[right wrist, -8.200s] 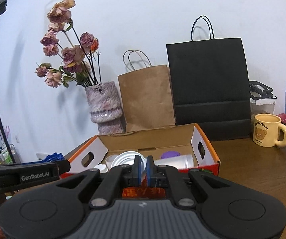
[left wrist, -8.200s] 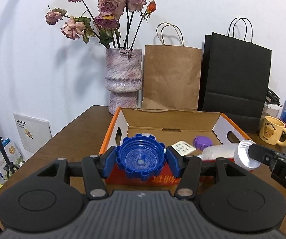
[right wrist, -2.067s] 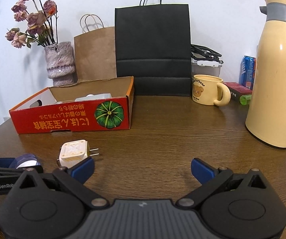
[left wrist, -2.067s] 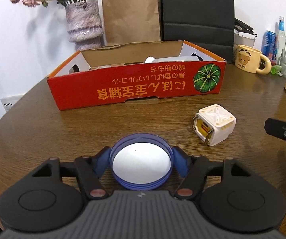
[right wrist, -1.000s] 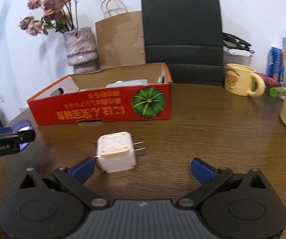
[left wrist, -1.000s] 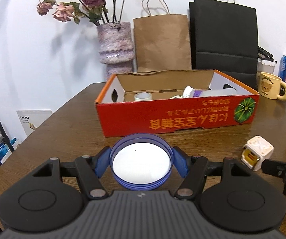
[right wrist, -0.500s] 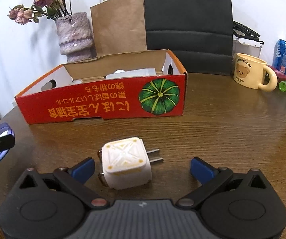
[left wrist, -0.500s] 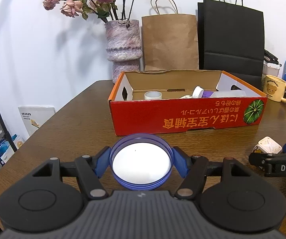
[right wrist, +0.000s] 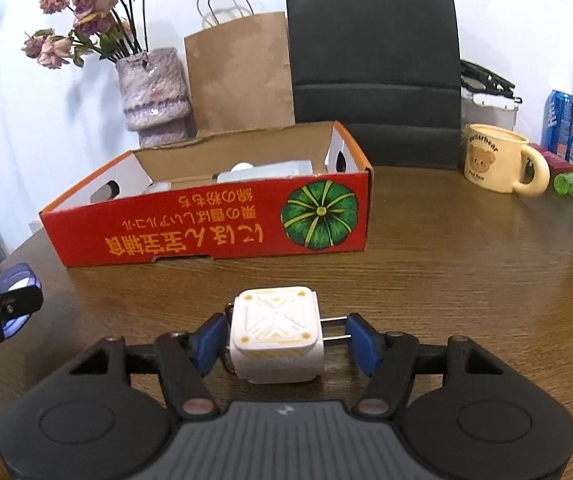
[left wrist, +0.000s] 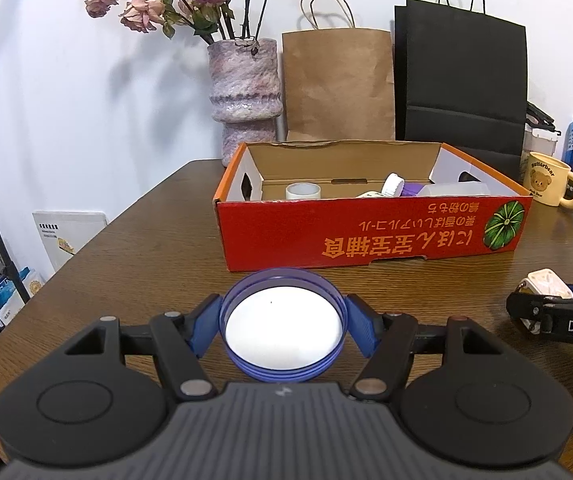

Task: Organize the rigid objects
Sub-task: 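Carry the blue-rimmed dish and white cube plug toward the red box with both tools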

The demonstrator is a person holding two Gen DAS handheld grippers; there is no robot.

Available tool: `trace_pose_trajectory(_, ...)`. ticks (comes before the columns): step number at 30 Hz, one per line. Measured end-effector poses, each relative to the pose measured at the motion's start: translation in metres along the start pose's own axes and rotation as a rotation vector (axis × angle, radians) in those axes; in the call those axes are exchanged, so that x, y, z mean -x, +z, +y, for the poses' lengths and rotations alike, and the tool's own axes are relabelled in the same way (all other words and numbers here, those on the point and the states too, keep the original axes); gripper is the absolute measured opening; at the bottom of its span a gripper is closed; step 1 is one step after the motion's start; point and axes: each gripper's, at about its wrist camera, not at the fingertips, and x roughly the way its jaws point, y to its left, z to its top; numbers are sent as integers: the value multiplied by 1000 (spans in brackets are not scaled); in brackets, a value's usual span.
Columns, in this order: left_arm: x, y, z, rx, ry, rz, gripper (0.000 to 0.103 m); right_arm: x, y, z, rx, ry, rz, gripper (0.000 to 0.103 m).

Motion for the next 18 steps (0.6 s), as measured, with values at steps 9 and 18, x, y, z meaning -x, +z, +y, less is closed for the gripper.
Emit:
trace_pose_trajectory(9, 6, 1, -1, 2, -6, -17, 68, 13, 4, 2, -17, 17, -63, 64)
trace_pose_trajectory(18, 27, 15, -2, 35, 4, -101, 68, 26, 16, 10, 3, 44, -143, 64)
